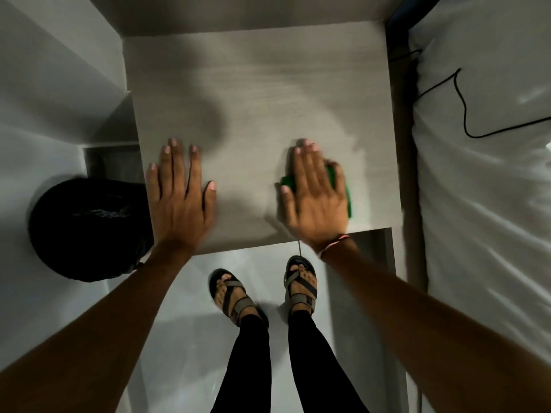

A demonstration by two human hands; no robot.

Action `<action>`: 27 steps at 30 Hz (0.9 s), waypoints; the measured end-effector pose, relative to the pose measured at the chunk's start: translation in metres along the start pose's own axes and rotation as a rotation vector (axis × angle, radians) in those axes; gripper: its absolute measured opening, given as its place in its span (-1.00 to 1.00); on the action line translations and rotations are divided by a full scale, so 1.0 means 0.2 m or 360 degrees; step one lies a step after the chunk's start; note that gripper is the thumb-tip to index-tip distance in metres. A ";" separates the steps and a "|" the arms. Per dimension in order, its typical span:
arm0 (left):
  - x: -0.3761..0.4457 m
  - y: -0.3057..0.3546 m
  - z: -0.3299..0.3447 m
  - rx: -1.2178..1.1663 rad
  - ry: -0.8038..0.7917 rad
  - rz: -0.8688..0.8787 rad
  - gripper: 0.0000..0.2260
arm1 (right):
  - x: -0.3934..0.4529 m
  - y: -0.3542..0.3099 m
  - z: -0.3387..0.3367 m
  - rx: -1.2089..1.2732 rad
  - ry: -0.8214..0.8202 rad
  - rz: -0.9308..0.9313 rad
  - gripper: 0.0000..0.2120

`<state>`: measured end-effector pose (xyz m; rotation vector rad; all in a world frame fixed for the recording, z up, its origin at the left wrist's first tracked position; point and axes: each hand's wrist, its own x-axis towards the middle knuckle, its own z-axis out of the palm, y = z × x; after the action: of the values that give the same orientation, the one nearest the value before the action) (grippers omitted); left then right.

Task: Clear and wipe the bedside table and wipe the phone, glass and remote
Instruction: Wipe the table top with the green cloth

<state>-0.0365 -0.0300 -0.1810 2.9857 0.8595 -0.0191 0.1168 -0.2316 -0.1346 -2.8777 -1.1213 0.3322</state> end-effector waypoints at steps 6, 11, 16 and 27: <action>0.05 0.01 -0.01 0.0006 -0.0051 0.0036 -0.40 | 0.18 -0.45 0.05 0.0081 0.0066 -0.0286 -0.40; 0.21 -0.03 -0.02 0.0018 0.0044 0.0082 -0.45 | 0.32 -0.18 0.00 -0.0038 0.0116 -0.0148 -0.38; 0.38 -0.06 -0.03 -0.0078 -0.0019 0.0053 -0.44 | 0.50 0.38 -0.11 -0.0072 0.0097 0.0404 -0.38; 0.41 -0.08 0.00 -0.0060 0.0106 0.0070 -0.46 | 0.53 -0.12 -0.07 0.0022 0.0159 0.0180 -0.37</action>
<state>0.0237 0.0269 -0.1836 2.9847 0.7912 0.0974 0.1797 -0.1425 -0.1388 -2.9156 -0.9393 0.1967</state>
